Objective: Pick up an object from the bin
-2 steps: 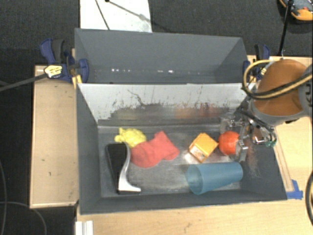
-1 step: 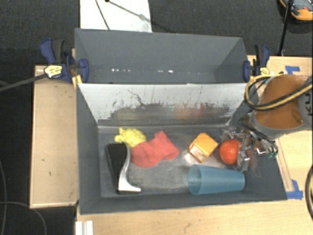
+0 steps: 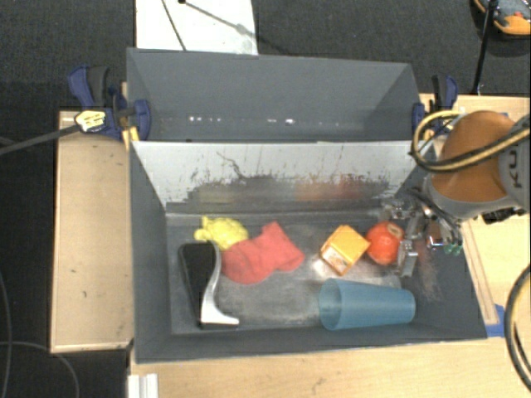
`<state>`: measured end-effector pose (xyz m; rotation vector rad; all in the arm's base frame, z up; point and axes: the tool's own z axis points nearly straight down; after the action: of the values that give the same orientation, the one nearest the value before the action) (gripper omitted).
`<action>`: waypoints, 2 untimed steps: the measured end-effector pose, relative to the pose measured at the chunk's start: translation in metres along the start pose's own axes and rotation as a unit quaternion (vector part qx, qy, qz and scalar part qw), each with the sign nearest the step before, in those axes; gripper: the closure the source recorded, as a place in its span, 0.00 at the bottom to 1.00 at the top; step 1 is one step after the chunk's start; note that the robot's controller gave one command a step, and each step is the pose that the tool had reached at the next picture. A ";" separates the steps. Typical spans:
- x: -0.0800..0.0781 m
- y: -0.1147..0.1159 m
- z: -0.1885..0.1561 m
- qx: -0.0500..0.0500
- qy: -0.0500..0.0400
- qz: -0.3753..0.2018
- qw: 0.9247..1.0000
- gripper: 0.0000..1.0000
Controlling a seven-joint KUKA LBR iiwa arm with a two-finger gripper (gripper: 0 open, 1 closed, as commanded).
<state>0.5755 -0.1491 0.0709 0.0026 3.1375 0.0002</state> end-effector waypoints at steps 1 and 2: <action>0.024 0.004 0.000 0.000 -0.002 -0.096 0.995 0.00; -0.001 0.000 -0.001 0.000 -0.002 0.000 1.000 1.00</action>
Offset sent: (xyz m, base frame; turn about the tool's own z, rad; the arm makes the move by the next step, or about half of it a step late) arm 0.0000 0.0000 0.0000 0.0000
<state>0.5764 -0.1490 0.0715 0.0019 3.1338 0.0001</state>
